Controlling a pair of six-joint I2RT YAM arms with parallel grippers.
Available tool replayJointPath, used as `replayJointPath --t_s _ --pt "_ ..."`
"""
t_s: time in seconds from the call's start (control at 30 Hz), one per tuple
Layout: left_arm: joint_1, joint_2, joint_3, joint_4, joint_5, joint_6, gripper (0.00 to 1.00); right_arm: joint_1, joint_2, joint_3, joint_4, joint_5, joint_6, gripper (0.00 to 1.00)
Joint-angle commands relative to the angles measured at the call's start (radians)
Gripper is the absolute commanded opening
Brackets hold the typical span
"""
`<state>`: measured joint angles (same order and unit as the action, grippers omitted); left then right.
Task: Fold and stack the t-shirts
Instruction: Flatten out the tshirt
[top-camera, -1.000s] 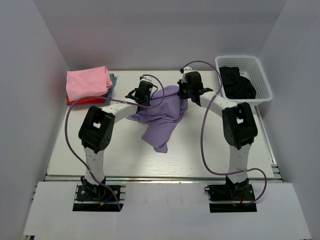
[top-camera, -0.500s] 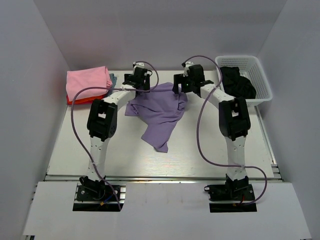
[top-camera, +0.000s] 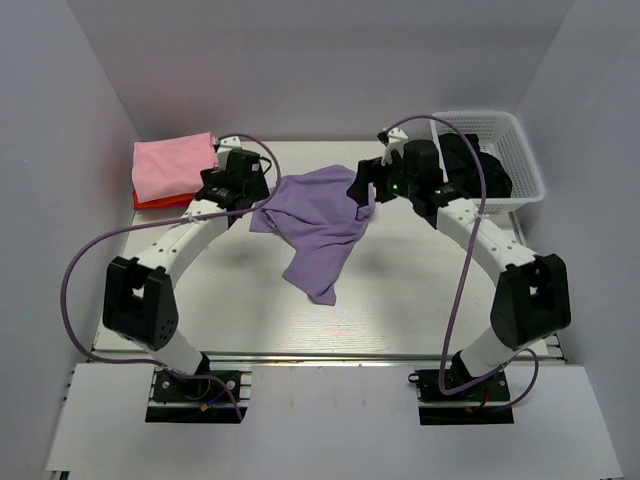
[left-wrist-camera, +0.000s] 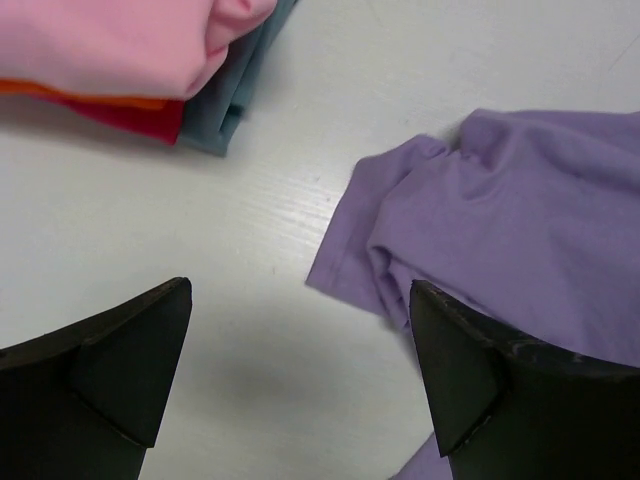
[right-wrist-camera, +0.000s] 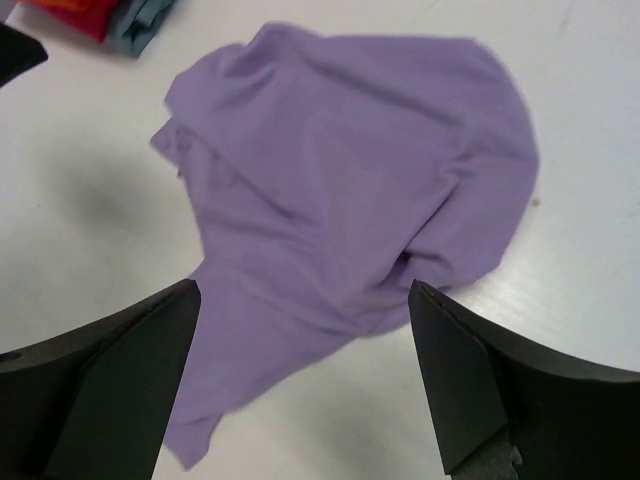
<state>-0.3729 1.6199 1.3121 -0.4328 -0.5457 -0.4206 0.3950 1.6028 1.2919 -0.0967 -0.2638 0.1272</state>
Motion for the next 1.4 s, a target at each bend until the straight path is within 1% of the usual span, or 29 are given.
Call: replayJointPath --t_s 0.0,0.13,0.23,0.33,0.47,0.6,0.7,0.83,0.9,0.93,0.97,1.0,1.03,1.13,1.17,1.23,1.3,1.33,1.37 --pt "0.014 -0.034 -0.1 -0.043 0.006 -0.076 1.0 0.018 -0.052 -0.087 0.015 -0.028 0.04 0.9" --pt "0.043 -0.008 -0.169 -0.005 0.039 -0.099 0.97 0.024 -0.081 -0.149 0.0 -0.026 0.055 0.9" --pt "0.055 0.017 -0.203 0.092 0.108 -0.089 0.96 0.025 -0.101 -0.186 0.003 -0.046 0.058 0.9" --pt "0.055 0.06 -0.203 0.162 0.16 -0.075 0.96 0.031 -0.112 -0.213 -0.006 -0.072 0.061 0.9" --pt "0.065 0.119 -0.203 0.21 0.202 -0.066 0.95 0.042 -0.115 -0.253 -0.024 -0.124 0.057 0.9" --pt "0.074 0.188 -0.192 0.238 0.202 -0.056 0.86 0.057 -0.11 -0.292 -0.044 -0.179 0.031 0.9" --pt "0.074 0.236 -0.183 0.239 0.202 -0.056 0.84 0.077 -0.121 -0.319 -0.055 -0.17 0.003 0.9" --pt "0.083 0.279 -0.194 0.272 0.223 -0.066 0.77 0.108 -0.141 -0.345 -0.074 -0.17 -0.041 0.9" --pt "0.092 0.288 -0.194 0.272 0.224 -0.066 0.72 0.125 -0.158 -0.361 -0.078 -0.164 -0.049 0.9" --pt "0.092 0.314 -0.194 0.282 0.234 -0.066 0.64 0.143 -0.174 -0.37 -0.083 -0.161 -0.058 0.9" --pt "0.092 0.314 -0.194 0.282 0.234 -0.066 0.63 0.143 -0.175 -0.378 -0.084 -0.157 -0.058 0.9" --pt "0.101 0.314 -0.194 0.282 0.248 -0.066 0.59 0.146 -0.176 -0.385 -0.084 -0.16 -0.078 0.9" --pt "0.101 0.324 -0.194 0.293 0.268 -0.066 0.52 0.16 -0.175 -0.39 -0.083 -0.163 -0.081 0.9" --pt "0.11 0.333 -0.194 0.321 0.311 -0.055 0.36 0.194 -0.153 -0.398 -0.092 -0.161 -0.1 0.9" --pt "0.111 0.342 -0.194 0.321 0.32 -0.046 0.16 0.202 -0.147 -0.396 -0.097 -0.155 -0.101 0.9" --pt "0.111 0.342 -0.194 0.33 0.331 -0.037 0.0 0.235 -0.11 -0.387 -0.115 -0.143 -0.106 0.9" --pt "0.111 0.342 -0.194 0.339 0.331 -0.027 0.0 0.27 -0.081 -0.369 -0.132 -0.123 -0.109 0.9" --pt "0.111 0.325 -0.218 0.35 0.331 -0.027 0.0 0.281 -0.061 -0.364 -0.135 -0.121 -0.118 0.9" --pt "0.111 0.315 -0.229 0.35 0.331 -0.027 0.0 0.294 -0.054 -0.358 -0.143 -0.086 -0.123 0.9"
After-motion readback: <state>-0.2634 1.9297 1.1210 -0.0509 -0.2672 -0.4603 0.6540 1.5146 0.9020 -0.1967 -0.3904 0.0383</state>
